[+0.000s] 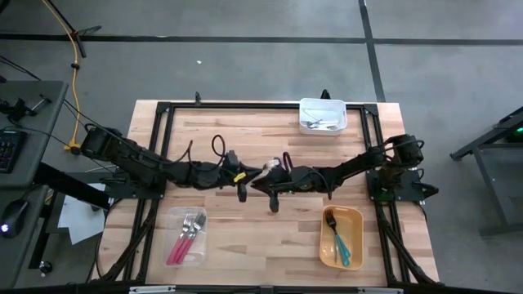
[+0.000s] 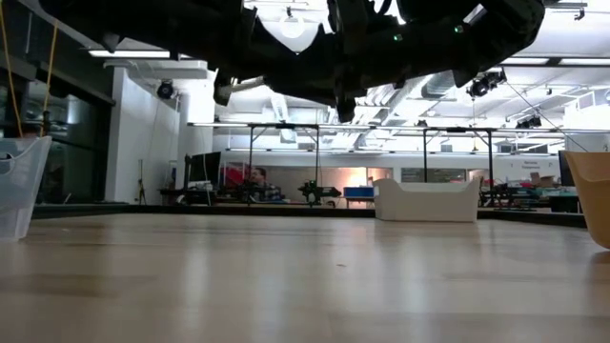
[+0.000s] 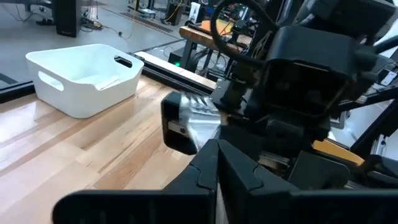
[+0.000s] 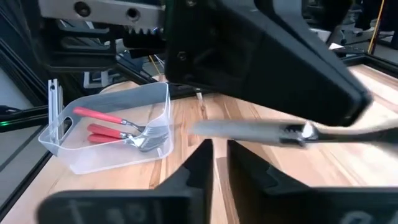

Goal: Sort silverware by color (type)
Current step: Put the white fork into the white bin

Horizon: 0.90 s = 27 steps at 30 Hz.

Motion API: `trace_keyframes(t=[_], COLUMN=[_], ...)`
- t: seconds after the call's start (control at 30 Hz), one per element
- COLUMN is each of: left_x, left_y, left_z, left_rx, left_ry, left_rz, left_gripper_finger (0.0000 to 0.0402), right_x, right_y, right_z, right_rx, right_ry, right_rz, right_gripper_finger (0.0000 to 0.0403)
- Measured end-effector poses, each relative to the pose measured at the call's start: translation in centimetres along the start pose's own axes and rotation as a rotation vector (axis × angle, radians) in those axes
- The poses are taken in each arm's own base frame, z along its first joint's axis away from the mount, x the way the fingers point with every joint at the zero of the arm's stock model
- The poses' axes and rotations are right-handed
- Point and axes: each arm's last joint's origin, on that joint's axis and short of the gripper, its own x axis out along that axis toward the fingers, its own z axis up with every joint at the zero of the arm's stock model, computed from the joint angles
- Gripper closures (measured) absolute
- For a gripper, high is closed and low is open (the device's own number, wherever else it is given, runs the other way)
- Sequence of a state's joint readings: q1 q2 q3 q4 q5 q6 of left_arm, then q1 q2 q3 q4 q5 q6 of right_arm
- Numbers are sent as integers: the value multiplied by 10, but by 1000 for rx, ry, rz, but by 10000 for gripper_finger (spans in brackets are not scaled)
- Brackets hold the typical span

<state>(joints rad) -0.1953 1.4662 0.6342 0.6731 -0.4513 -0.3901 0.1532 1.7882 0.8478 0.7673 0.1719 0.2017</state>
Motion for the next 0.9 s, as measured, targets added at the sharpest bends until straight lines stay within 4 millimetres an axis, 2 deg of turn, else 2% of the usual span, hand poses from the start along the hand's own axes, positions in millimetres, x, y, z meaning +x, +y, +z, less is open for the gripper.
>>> trace_keyframes(t=[0.3,0.47,0.67,0.8,0.9], left_x=[-1,-4,-13,-24,-33], left_y=[-4,-9,-16,-12,-6], left_z=[-7,-15,-30,-45,-57], left_rx=[22,53,88,53,-7], left_ry=[22,50,99,106,97], left_rz=[-6,40,128,161,164], left_gripper_finger=[402,402,402,402,402], right_x=[0,-2,-9,-10,-7], right_y=[0,-9,-45,-67,-81], right_z=[-1,-13,-27,-24,-14], right_rx=[-3,-9,130,215,306], right_ry=[10,167,460,592,585], right_rz=[-3,-74,-343,-446,-496], right_gripper_finger=[297,288,288,284,270])
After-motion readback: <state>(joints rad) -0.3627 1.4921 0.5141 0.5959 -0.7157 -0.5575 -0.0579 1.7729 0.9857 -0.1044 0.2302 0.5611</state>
